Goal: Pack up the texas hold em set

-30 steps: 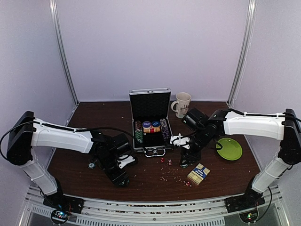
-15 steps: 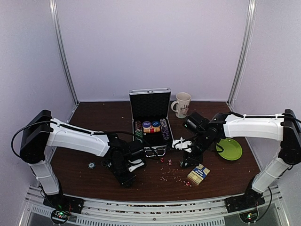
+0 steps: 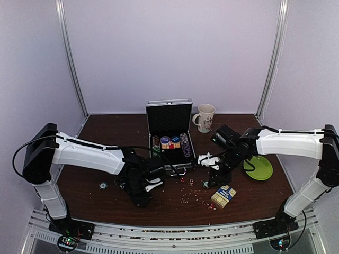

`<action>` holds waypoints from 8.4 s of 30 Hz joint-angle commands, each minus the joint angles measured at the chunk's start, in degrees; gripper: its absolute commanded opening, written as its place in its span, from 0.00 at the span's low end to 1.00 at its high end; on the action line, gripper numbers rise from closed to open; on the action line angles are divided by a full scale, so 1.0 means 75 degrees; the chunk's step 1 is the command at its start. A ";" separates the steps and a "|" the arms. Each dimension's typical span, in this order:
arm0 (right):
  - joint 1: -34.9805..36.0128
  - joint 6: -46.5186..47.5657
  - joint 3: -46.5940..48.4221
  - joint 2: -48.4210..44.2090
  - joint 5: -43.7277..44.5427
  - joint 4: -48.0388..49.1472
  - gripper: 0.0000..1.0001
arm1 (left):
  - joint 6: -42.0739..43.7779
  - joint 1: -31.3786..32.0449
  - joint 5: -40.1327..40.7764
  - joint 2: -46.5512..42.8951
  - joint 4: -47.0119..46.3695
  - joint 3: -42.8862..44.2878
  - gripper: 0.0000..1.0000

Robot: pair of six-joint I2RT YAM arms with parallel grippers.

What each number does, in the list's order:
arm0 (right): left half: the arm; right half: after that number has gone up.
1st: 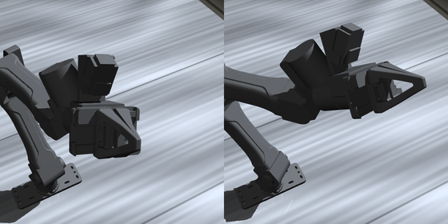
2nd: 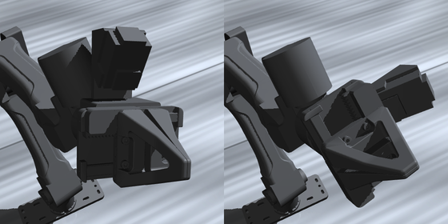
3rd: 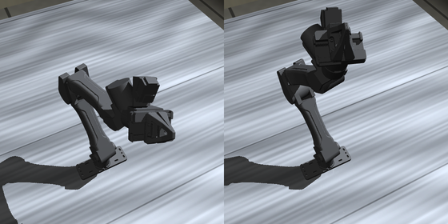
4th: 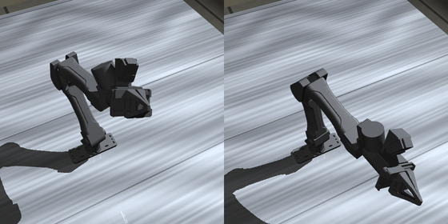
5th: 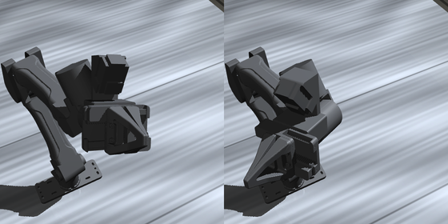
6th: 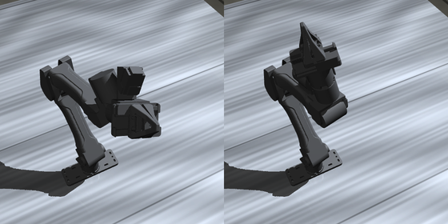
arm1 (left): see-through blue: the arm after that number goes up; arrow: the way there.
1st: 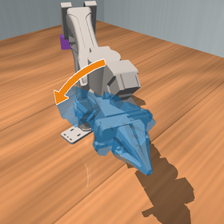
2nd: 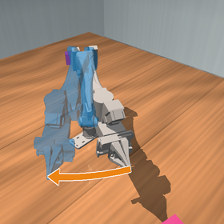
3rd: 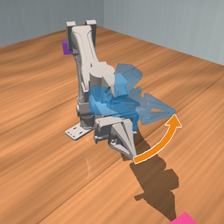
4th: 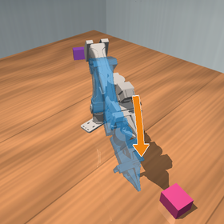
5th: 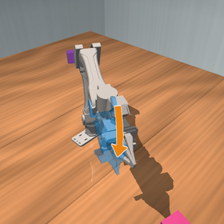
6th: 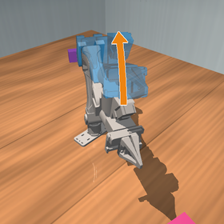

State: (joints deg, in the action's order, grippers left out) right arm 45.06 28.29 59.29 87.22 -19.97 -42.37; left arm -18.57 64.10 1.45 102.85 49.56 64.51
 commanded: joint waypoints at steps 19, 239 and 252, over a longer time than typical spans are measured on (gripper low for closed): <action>-0.1527 -0.0304 -0.0566 -0.1067 -0.0653 0.0482 0.51 | -0.2115 -0.0891 0.3232 -0.0204 -0.2659 0.1914 0.29; -0.0236 0.0108 0.0437 0.0713 -0.0038 -0.0251 0.52 | -0.1381 -0.1762 0.1381 0.0648 -0.0656 0.2949 0.31; -0.0347 0.0111 0.0356 0.0604 -0.0091 -0.0222 0.52 | -0.2009 -0.2004 0.1908 0.1687 -0.2381 0.3151 0.31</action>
State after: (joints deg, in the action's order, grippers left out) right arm 42.85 28.77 62.59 93.21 -19.75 -44.27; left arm -31.92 49.54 13.39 113.97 37.17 87.15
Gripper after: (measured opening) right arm 0.520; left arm 0.379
